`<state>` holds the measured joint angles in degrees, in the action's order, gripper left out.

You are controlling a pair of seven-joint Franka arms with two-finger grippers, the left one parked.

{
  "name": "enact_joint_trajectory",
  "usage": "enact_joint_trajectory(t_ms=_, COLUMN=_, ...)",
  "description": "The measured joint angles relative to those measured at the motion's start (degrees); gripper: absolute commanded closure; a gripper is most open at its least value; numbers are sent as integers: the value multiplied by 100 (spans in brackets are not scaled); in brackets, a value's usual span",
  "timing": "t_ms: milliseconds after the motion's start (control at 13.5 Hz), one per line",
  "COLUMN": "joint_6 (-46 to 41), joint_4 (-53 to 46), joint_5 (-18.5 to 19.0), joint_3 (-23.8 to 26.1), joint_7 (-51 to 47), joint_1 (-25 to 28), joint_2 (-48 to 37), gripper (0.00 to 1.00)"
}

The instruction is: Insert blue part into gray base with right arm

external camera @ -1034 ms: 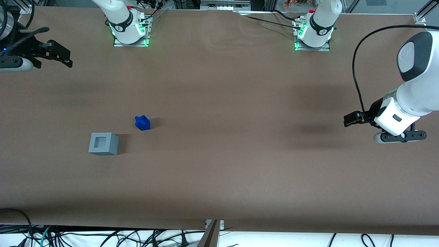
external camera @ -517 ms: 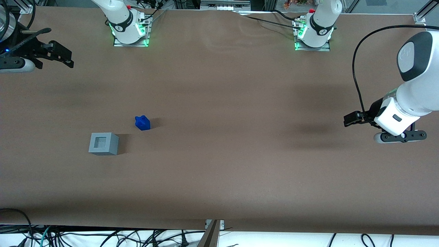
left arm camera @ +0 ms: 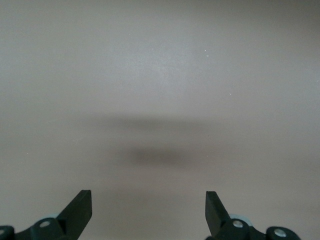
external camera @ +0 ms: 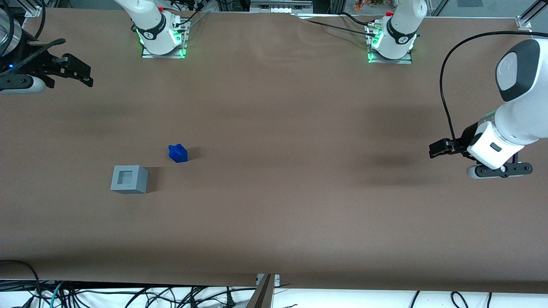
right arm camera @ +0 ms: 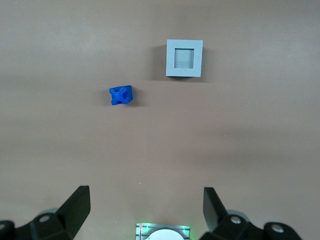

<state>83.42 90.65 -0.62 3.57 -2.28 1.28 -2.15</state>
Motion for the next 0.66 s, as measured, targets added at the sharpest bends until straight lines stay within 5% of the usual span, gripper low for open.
enact_joint_trajectory(t_ms=665, joint_6=96, joint_4=11, joint_5=0, joint_3=0, joint_7=0, joint_1=-4, joint_2=87, gripper=0)
